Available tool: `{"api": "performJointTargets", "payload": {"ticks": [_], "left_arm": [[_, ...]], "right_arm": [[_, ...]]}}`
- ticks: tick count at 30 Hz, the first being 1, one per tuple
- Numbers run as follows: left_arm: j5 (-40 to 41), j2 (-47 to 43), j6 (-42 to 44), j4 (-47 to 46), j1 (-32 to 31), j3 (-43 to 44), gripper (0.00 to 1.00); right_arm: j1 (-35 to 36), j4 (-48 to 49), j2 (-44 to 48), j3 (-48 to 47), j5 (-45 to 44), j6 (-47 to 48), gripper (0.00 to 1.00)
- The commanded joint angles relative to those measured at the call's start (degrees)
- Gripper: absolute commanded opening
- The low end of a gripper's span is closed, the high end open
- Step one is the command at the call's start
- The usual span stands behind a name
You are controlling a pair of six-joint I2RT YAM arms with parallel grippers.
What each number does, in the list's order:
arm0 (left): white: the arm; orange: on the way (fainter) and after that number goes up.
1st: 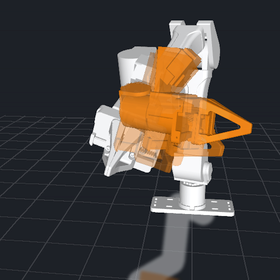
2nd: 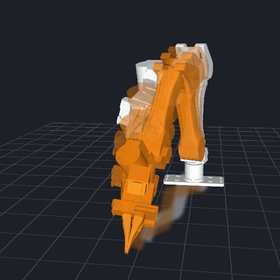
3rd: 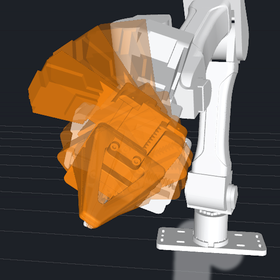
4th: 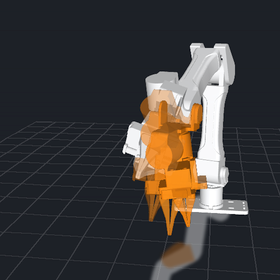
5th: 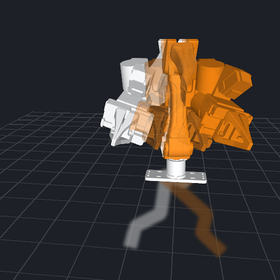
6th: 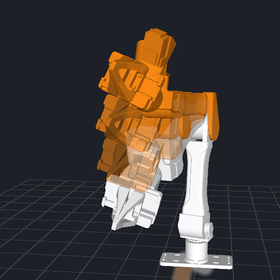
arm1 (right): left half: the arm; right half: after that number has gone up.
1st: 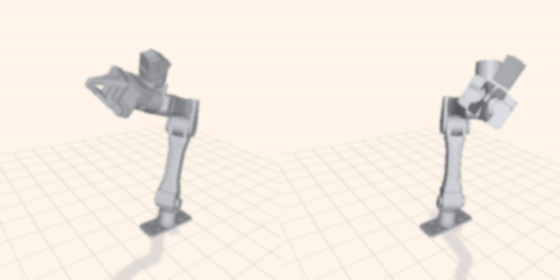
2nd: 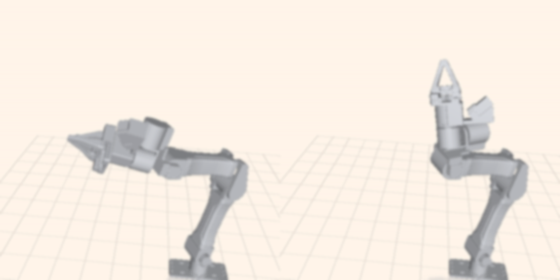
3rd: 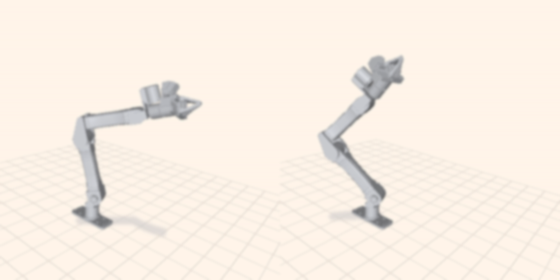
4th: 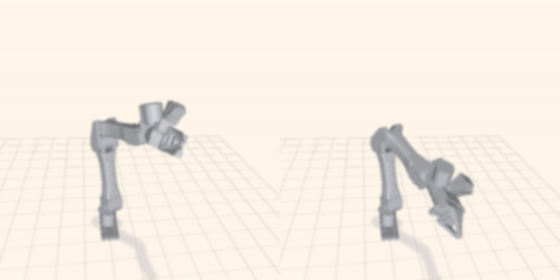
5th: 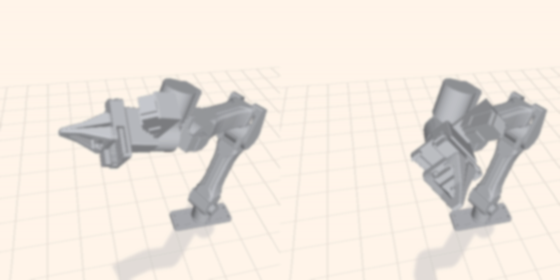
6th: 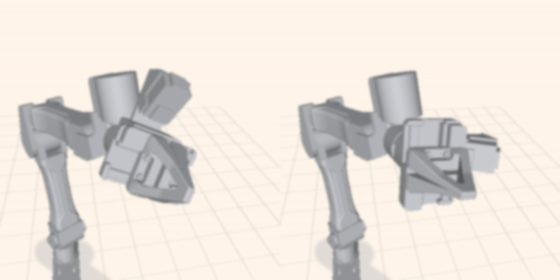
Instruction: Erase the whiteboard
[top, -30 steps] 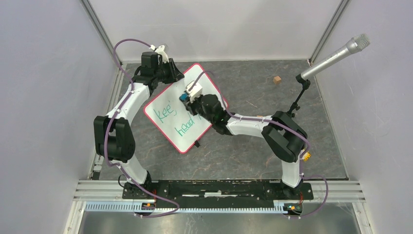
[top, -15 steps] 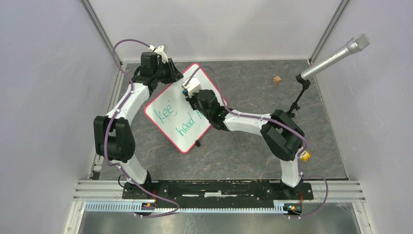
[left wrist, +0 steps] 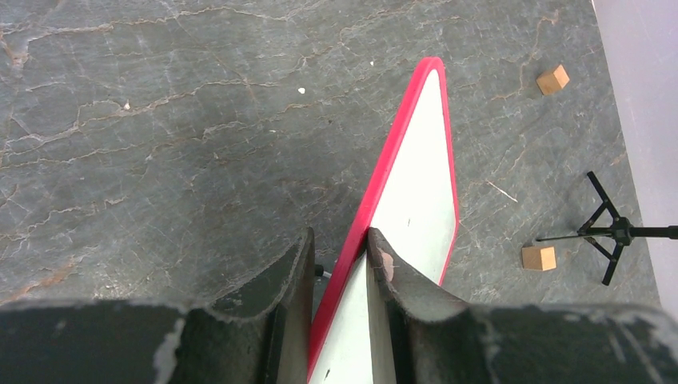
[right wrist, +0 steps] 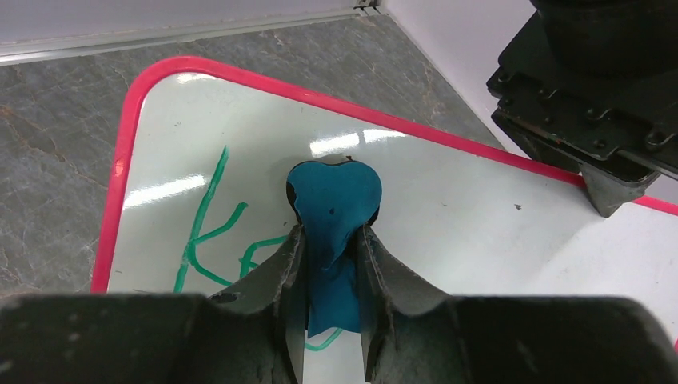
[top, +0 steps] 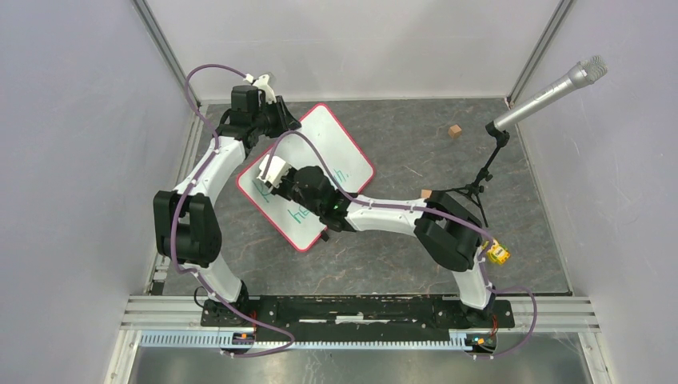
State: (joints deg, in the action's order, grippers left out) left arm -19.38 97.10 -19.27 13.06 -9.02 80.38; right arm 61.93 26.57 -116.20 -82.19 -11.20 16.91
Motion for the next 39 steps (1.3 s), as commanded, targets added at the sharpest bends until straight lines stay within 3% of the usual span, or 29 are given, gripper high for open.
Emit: {"api": "performJointTargets", "payload": {"ticks": [1,7,16,33,39], "left_arm": [[-0.5,-2.4,-3.4,1.0,-1.4,-0.5,0.24],[0.2,-2.0,-2.9,1.7,-1.4,-0.1,0.23],[-0.8,-2.2,-3.7,1.0,-1.5,-0.6,0.24],[-0.6,-1.4,-3.5,0.8,-1.6,-0.8,0.24],[-0.5,-1.6,-3.2,1.0,-1.7,-0.7,0.24]], "right_arm": [[-2.3,-0.2,0.6,3.5,-3.5,-1.2,0.28],[-6.8,0.1,3.6,8.9,-11.3,-5.1,0.29],[-9.9,-1.2,4.1,9.1,-7.2,-8.2,0.29],[3.7,-0.2,2.3,7.1,5.7,1.6,0.28],[1.8,5.0,4.4,11.0,-2.7,-3.5,0.24]]}}
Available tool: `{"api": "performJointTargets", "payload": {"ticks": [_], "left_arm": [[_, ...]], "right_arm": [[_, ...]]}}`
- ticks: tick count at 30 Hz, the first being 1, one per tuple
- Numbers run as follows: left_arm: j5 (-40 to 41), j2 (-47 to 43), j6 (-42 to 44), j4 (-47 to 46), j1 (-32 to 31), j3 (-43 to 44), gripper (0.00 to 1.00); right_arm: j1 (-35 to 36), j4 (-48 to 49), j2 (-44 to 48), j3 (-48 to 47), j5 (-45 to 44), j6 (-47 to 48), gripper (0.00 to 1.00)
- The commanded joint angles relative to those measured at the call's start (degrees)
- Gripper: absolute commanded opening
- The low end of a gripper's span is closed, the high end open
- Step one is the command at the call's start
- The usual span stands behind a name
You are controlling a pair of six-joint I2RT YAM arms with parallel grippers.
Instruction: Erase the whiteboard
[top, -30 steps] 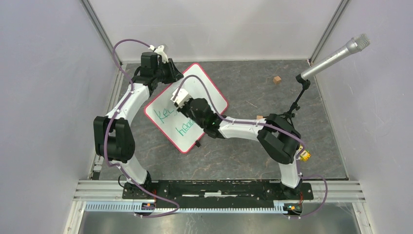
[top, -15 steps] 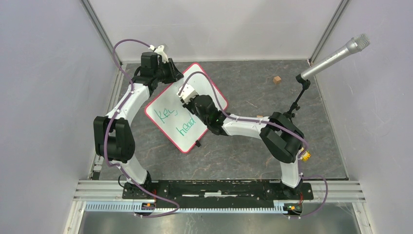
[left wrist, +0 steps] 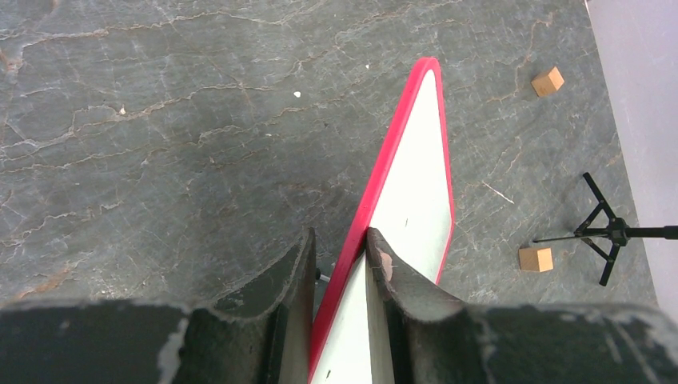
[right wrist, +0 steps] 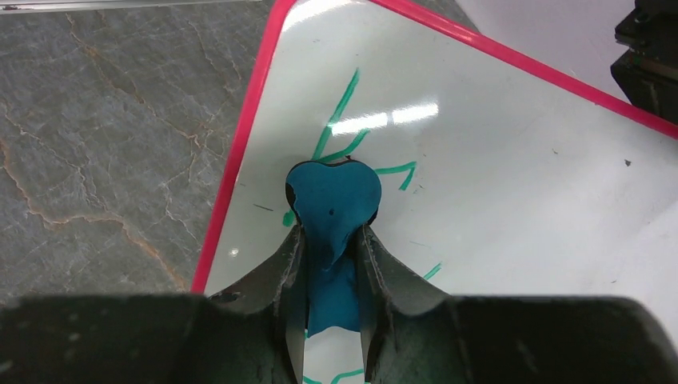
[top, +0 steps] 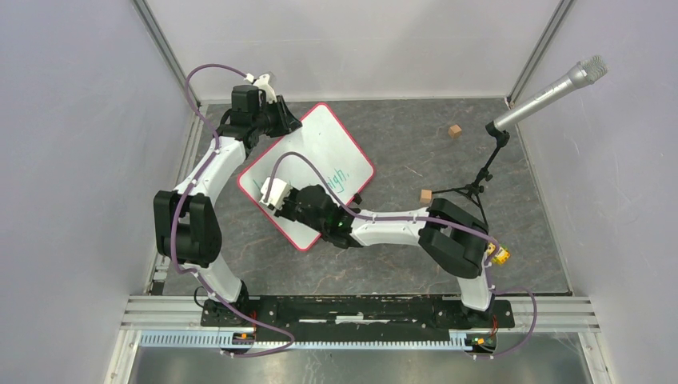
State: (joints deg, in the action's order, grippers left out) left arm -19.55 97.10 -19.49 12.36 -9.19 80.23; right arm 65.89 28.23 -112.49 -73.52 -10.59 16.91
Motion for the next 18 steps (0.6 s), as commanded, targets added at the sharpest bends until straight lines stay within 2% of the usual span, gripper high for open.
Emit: {"api": "performJointTargets", "payload": {"ticks": [1,11,14,18], "left_arm": [[-0.1,-1.3,-2.9,1.8,-1.5,-0.5,0.24],[-1.6,-0.8,-4.0,1.6,-1.6,-0.4,0.23],[-1.3,-0.9,-3.9,1.3,-1.7,-0.7,0.23],[-1.8,-1.2,-4.1,1.3,-1.8,-0.6,0.23]], "right_arm": [[-3.0,4.0,1.1,3.2,-3.7,-5.1,0.24],[-11.0,0.5,1.8,3.6,-8.0,-12.5,0.25],[-11.6,-0.7,2.2,3.3,-10.4,-12.1,0.25],[-9.4,-1.3,2.0,0.9,-7.4,-7.5,0.26]]}}
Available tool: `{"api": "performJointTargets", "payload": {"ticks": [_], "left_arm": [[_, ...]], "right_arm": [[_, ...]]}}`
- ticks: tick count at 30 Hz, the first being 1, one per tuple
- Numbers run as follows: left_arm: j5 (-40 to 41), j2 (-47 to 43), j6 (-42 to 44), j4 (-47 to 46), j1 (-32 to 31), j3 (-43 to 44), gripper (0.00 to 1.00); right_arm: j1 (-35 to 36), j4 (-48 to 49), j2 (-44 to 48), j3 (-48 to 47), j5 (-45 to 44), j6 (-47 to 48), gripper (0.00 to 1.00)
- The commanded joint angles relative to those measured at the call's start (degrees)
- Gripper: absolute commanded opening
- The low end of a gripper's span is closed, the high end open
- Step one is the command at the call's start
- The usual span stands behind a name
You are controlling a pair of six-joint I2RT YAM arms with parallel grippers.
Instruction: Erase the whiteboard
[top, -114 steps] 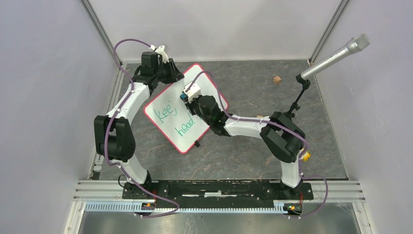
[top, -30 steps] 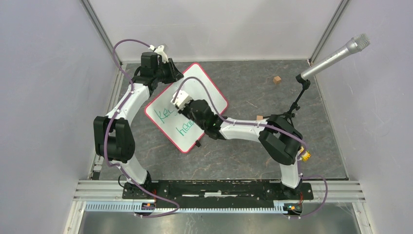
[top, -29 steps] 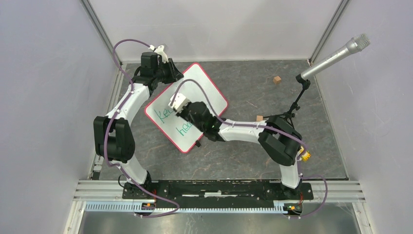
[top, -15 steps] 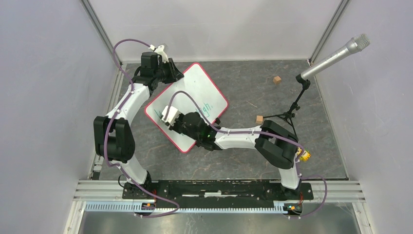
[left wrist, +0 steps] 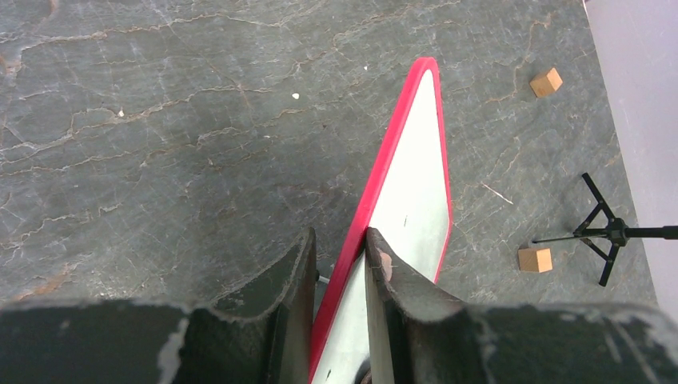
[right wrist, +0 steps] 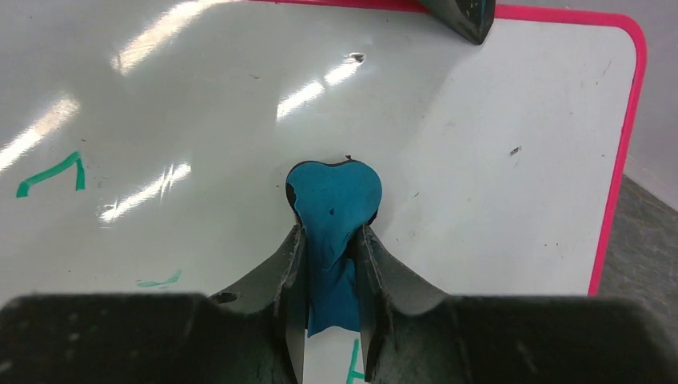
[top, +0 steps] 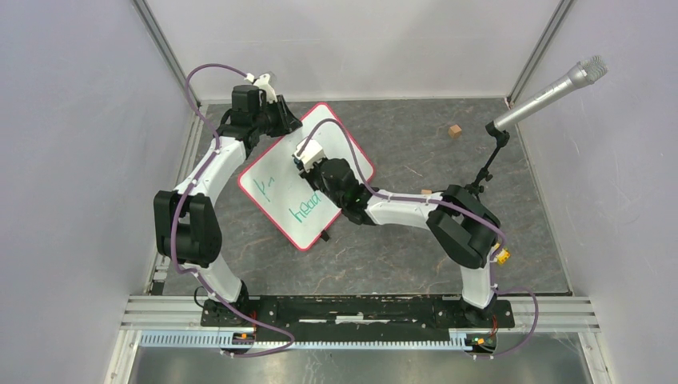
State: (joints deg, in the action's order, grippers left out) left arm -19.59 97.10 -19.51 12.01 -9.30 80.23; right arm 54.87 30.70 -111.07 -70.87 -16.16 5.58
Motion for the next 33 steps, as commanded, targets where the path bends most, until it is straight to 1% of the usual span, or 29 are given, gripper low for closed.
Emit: {"api": "performJointTargets", "payload": {"ticks": [1,3,7,11,12,16,23,26,28,30,33], "left_arm": [[-1.5,-1.3,-3.9,1.6,-1.8,-0.5,0.23],[-1.1,-1.0,-3.8,1.7,-1.7,-0.6,0.23],[-1.5,-1.1,-4.0,1.7,-1.8,-0.4,0.23],[-1.4,-1.2,-3.9,1.7,-1.8,-0.5,0.23],[-1.5,-1.3,-3.9,1.7,-1.8,-0.6,0.23],[-1.3,-1.3,-3.9,1.7,-1.8,-0.5,0.23],[-1.7,-1.7,-4.0,1.7,-1.9,-0.6,0.23],[-1.6,-2.2,-4.0,1.7,-1.9,-0.5,0.23],[-1.1,-2.4,-3.6,1.8,-1.9,-0.6,0.23],[-1.4,-2.4,-3.7,2.1,-1.9,-0.6,0.23],[-1.4,-2.7,-3.9,1.8,-1.9,-0.8,0.23]], "right_arm": [[2.9,-3.6,0.6,-1.9,-1.4,5.5,0.26],[4.9,-3.0,0.5,-1.9,0.6,7.7,0.26],[7.5,-2.6,-0.3,-2.0,8.1,8.6,0.26],[9.4,-2.4,-0.4,-1.8,10.8,9.3,0.26],[9.3,-2.6,-0.4,-2.0,10.3,9.0,0.26],[7.7,-2.5,0.5,-0.8,4.0,7.6,0.26],[1.0,-3.9,0.3,0.9,0.4,2.8,0.26],[-0.9,-4.4,1.0,1.8,0.2,1.6,0.26],[-1.0,-4.0,1.6,2.3,0.9,1.5,0.26],[-0.4,-4.7,1.3,1.3,3.5,2.9,0.26],[2.5,-5.4,0.8,0.2,3.9,6.5,0.26]]}}
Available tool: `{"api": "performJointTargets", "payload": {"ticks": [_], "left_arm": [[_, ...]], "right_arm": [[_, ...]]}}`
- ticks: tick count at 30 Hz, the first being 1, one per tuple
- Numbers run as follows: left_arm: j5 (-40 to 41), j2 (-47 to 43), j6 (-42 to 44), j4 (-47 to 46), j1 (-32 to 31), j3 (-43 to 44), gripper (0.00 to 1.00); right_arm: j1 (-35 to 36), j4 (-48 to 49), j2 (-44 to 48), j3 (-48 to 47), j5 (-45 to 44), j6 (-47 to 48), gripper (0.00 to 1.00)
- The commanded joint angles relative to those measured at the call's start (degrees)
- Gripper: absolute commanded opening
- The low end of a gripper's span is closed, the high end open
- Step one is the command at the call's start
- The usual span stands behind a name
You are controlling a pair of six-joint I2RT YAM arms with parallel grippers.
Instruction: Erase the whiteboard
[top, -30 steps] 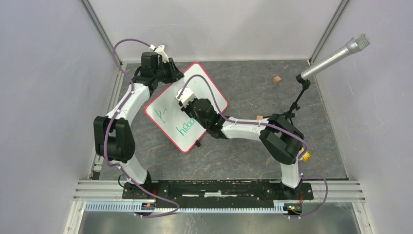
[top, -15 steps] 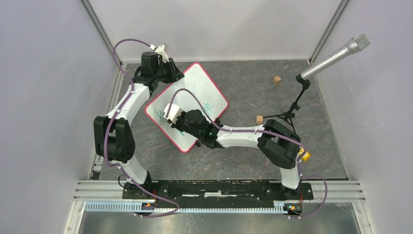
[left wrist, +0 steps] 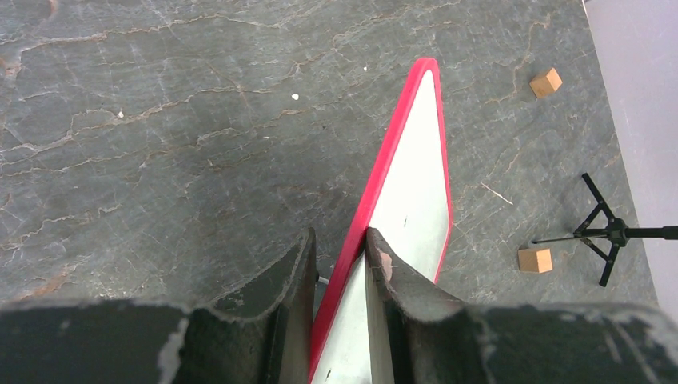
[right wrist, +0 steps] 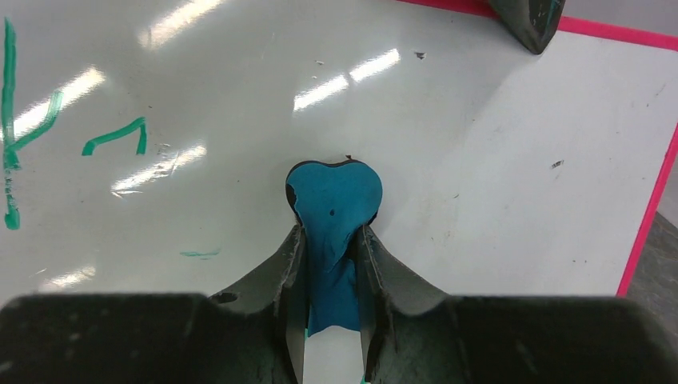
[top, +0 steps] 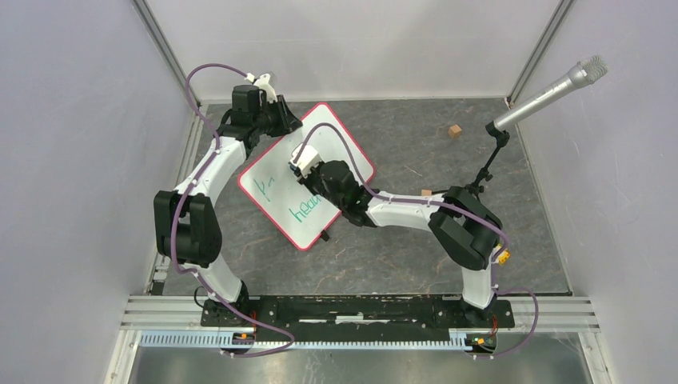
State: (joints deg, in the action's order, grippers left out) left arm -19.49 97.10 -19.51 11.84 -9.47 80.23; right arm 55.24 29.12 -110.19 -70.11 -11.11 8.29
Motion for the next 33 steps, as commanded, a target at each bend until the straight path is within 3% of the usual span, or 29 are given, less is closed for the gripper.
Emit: {"api": "performJointTargets", "payload": {"ticks": [1,5,10,14,19,23,33], "left_arm": [[-1.2,-2.7,-3.8,2.0,-1.7,-0.9,0.23],[-1.5,-2.8,-3.8,2.1,-1.7,-0.9,0.23],[-1.6,-2.5,-3.7,2.1,-1.8,-0.8,0.23],[-1.2,-2.5,-3.7,1.9,-1.8,-1.1,0.23],[-1.6,-2.5,-4.0,1.9,-1.9,-1.0,0.23],[-1.7,-1.7,-4.2,1.9,-1.9,-0.8,0.23],[-1.6,-1.6,-4.6,1.7,-1.8,-0.4,0.23]], "right_arm": [[3.5,-3.6,-0.1,-0.3,-0.6,5.9,0.26],[8.6,-4.6,-0.3,-0.4,2.0,14.0,0.26],[9.0,-4.0,0.0,-0.1,-1.9,13.2,0.26],[5.2,-5.3,-1.3,-0.9,-5.9,9.9,0.27],[-0.4,-7.3,-1.1,-0.9,-5.7,3.5,0.26],[-0.8,-6.7,0.0,-0.1,-3.8,2.4,0.26],[11.1,-7.6,-3.7,-9.3,-1.6,7.6,0.26]]}}
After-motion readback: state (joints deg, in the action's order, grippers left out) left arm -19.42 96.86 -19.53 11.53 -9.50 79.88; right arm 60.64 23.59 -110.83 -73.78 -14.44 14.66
